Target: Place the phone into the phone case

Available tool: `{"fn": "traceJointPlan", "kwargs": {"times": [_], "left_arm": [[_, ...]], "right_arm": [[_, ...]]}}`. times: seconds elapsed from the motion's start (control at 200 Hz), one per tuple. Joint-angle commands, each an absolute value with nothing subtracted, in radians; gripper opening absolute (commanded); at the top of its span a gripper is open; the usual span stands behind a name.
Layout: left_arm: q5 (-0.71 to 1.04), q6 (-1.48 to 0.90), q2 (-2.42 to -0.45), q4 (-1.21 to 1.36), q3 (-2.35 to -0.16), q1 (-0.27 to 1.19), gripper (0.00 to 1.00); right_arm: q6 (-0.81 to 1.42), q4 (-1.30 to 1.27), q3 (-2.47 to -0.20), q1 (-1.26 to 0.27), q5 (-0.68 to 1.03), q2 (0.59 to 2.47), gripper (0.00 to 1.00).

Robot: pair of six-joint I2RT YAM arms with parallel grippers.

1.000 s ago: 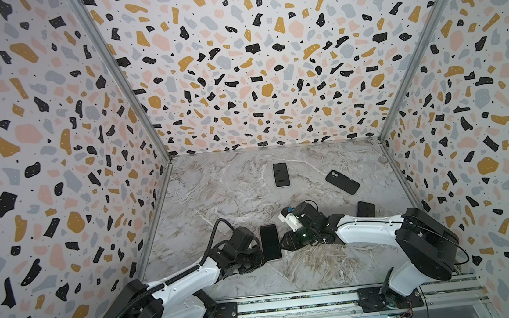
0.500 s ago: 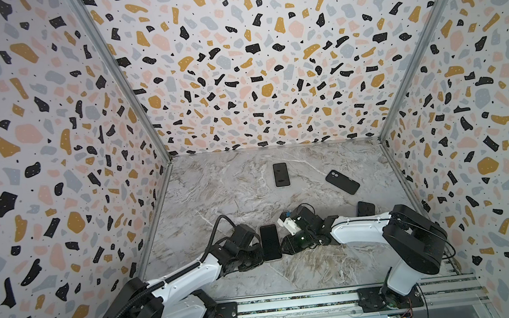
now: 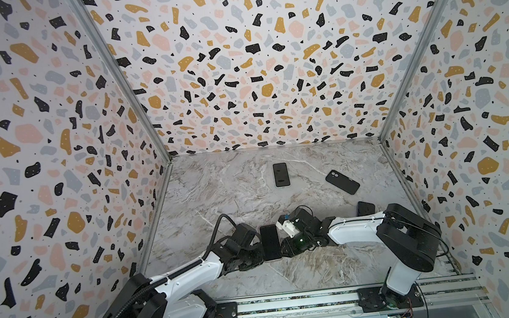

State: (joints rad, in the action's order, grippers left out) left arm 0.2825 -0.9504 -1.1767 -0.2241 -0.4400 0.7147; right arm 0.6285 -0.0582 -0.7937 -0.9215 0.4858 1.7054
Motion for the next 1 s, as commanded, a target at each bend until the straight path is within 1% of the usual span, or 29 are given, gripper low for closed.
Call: {"fn": "traceJointPlan", "kwargs": {"times": [0.0, 0.305, 0.996], "left_arm": [[0.282, -0.928, -1.219, -0.189, -0.439, 0.722, 0.07], [0.284, -0.924, -1.257, -0.158, -0.415, 0.723, 0.02], [0.287, -0.904, -1.35, -0.106, -0.394, 0.723, 0.0]], "right_arm": [[0.63, -0.047, -0.809, -0.929, 0.492, 1.714, 0.29], [0.631, -0.052, -0.811, -0.94, 0.495, 1.721, 0.29], [0.627, -0.032, -0.844, -0.983, 0.471, 1.735, 0.27]]}}
